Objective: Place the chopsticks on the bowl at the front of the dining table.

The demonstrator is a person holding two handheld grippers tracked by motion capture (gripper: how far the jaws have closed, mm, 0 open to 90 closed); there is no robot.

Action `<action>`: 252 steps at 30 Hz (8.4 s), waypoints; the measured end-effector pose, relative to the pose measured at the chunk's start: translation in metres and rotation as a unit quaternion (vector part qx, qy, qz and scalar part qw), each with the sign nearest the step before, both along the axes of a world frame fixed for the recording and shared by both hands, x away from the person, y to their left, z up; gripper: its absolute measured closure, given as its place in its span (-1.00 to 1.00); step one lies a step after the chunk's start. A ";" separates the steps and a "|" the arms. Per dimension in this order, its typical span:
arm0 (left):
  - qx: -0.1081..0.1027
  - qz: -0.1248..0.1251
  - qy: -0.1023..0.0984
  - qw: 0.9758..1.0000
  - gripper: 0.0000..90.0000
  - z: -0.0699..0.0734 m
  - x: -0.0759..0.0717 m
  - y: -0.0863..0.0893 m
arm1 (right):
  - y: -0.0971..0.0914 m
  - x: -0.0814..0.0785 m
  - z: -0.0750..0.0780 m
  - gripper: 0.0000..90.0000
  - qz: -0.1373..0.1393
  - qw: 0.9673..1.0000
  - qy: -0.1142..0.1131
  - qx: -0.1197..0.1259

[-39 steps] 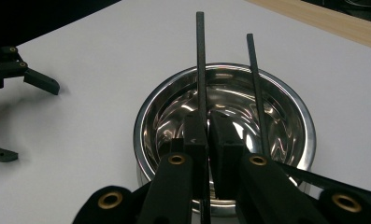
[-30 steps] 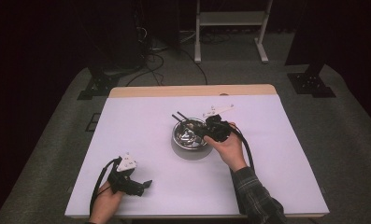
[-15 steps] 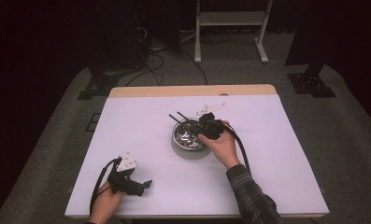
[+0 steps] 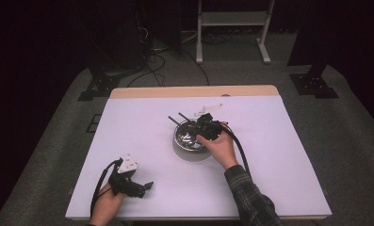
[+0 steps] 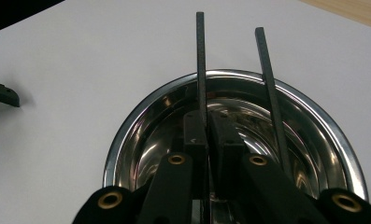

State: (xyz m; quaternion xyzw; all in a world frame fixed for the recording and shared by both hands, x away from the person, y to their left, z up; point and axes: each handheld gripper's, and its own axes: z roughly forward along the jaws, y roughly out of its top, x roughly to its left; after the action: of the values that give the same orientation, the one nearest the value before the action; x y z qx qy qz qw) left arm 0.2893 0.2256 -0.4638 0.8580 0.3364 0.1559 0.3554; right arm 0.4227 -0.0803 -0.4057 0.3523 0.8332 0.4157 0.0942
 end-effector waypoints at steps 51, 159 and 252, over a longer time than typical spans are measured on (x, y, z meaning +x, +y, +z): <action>-0.001 0.000 0.000 1.000 -1.00 0.000 0.000 0.000 | -0.022 -0.033 0.026 -0.05 0.004 0.999 -0.031 -0.007; -0.001 0.000 0.001 1.000 -1.00 0.000 0.000 0.000 | -0.030 -0.099 -0.015 -0.50 0.091 0.995 0.031 -0.029; -0.002 0.000 0.000 1.000 -1.00 0.000 0.000 0.000 | 0.040 0.091 0.000 -0.72 -0.096 0.992 0.057 -0.058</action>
State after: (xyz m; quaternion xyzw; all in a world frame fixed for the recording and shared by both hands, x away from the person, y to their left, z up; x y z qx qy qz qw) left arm 0.2894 0.2255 -0.4641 0.8573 0.3372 0.1551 0.3568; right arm 0.5135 -0.0402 -0.4057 0.4476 0.8222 0.3351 0.1066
